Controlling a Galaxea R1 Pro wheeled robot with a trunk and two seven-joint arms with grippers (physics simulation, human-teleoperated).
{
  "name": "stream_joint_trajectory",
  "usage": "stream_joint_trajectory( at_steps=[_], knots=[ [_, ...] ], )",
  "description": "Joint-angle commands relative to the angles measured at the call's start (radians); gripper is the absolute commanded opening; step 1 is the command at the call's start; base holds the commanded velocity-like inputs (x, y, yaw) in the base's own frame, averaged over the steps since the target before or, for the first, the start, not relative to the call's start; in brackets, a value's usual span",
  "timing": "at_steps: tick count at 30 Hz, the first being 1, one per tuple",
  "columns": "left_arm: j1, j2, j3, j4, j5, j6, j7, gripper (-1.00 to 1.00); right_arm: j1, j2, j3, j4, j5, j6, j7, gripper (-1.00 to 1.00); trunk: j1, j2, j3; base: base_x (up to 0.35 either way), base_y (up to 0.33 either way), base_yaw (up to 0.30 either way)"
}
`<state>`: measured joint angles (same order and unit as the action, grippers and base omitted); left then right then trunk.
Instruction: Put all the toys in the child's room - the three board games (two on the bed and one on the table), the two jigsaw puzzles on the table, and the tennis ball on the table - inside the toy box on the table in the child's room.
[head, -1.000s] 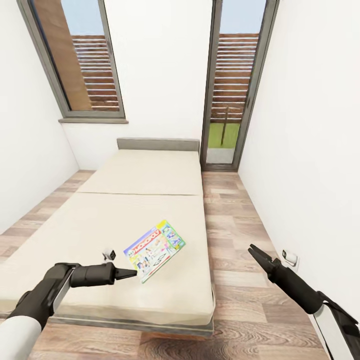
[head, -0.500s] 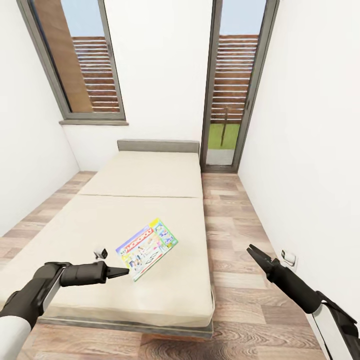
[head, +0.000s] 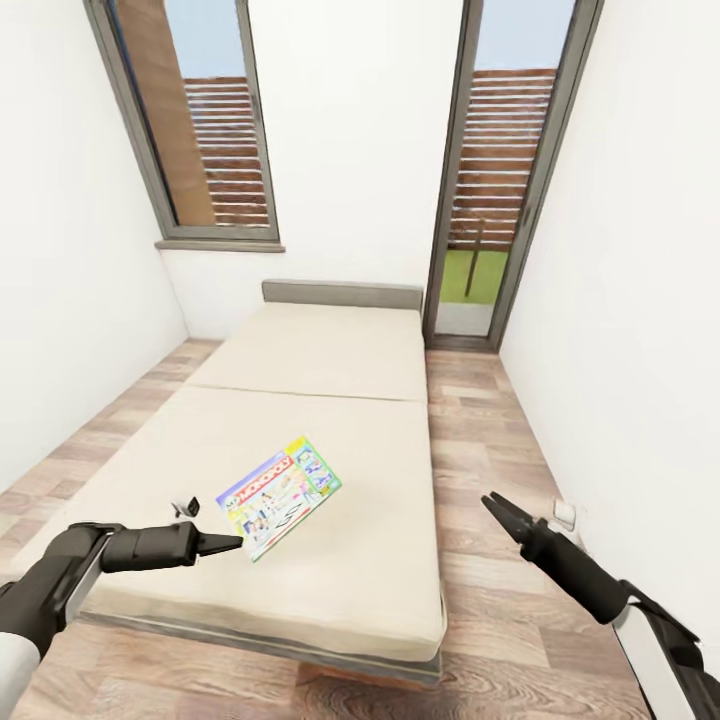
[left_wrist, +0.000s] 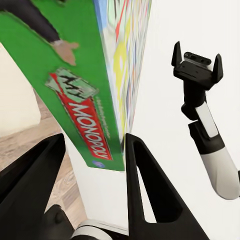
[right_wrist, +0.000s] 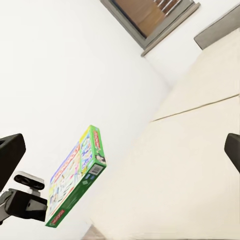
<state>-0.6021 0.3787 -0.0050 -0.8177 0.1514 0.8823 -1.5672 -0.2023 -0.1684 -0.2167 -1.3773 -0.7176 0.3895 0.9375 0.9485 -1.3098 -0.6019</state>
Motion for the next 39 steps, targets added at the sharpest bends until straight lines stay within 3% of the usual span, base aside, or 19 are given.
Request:
stream_joint_trajectory(
  at_steps=[1,9,31,39],
  knots=[
    [-0.001,0.002,-0.001,0.0,0.0,0.01,-0.004,-1.0,0.0,0.0,0.009,0.0,-0.008,0.008,-0.007,1.0,-0.004,0.007,0.002,0.0,0.0,0.286],
    [-0.001,0.006,0.0,0.0,0.0,0.012,-0.004,-1.0,0.0,0.0,0.035,0.001,-0.008,0.008,-0.038,1.0,-0.035,0.063,0.027,0.0,0.0,0.258],
    [-0.001,0.008,0.0,0.0,-0.003,0.01,-0.004,-1.0,0.0,0.0,0.039,0.001,-0.01,0.007,-0.039,1.0,-0.119,0.217,0.096,0.0,0.0,0.017],
    [-0.001,0.008,0.0,0.0,-0.004,0.009,-0.004,-1.0,0.0,0.001,0.039,0.002,-0.008,0.007,-0.04,1.0,-0.15,0.273,0.124,0.0,0.0,0.194]
  ],
)
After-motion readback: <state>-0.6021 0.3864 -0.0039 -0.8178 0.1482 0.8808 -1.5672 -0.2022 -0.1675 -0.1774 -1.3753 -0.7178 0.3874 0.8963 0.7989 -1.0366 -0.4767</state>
